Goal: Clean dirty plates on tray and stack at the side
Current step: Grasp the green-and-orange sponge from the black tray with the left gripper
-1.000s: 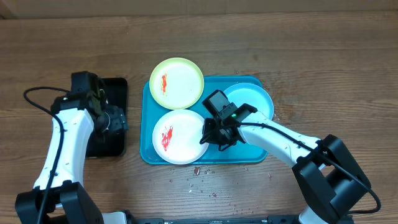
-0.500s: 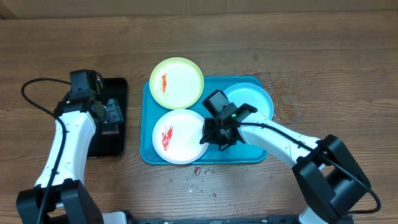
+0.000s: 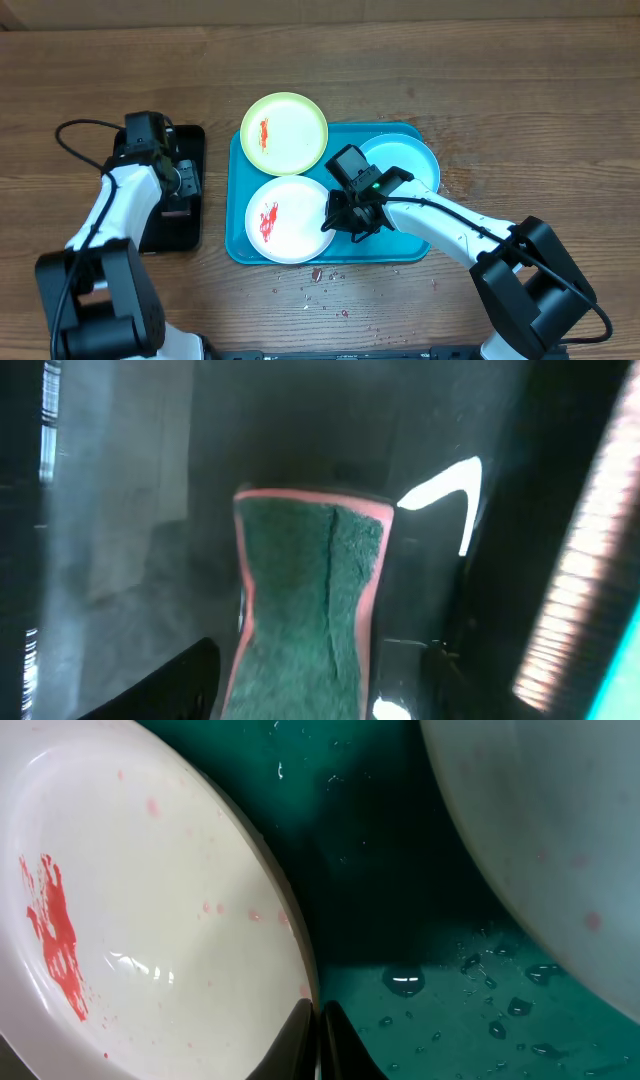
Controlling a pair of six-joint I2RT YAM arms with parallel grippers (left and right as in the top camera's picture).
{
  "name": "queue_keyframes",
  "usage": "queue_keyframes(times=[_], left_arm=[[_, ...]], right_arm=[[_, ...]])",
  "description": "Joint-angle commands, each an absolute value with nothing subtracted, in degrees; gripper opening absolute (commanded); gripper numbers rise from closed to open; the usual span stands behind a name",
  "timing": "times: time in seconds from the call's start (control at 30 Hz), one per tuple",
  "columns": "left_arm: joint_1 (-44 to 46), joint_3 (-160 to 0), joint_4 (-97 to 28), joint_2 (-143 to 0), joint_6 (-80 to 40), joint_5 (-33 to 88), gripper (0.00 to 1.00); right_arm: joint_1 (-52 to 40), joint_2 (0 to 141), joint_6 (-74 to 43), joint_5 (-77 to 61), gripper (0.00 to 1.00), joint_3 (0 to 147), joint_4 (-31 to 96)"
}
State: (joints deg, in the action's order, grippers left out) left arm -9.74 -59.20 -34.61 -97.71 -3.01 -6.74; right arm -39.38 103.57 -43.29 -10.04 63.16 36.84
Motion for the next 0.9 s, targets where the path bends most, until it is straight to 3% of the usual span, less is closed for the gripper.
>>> queue_keyframes(times=[0.0, 0.27, 0.53, 0.67, 0.87], left_arm=[[-9.7, -58.9, -33.8, -99.5, -1.7, -7.5, 0.61], [-9.7, -58.9, -30.6, -100.2, 2.7, -7.6, 0.41], [-9.7, -58.9, -32.2, -104.6, 2.6, -7.5, 0.32], [-9.7, -58.9, -32.9, -105.5, 2.6, -7.5, 0.06], [-9.7, -59.8, -34.8, -104.5, 1.7, -7.5, 0.04]], right_arm=[[-39.4, 103.7, -43.4, -9.5, 0.04, 62.9, 36.5], [-39.4, 103.7, -43.3, -9.5, 0.05, 62.9, 36.4], [-39.4, 103.7, -43.3, -9.5, 0.05, 62.9, 36.4], [-39.4, 103.7, -43.3, -9.5, 0.05, 62.9, 36.4], [-39.4, 103.7, -43.3, -9.5, 0.05, 62.9, 36.3]])
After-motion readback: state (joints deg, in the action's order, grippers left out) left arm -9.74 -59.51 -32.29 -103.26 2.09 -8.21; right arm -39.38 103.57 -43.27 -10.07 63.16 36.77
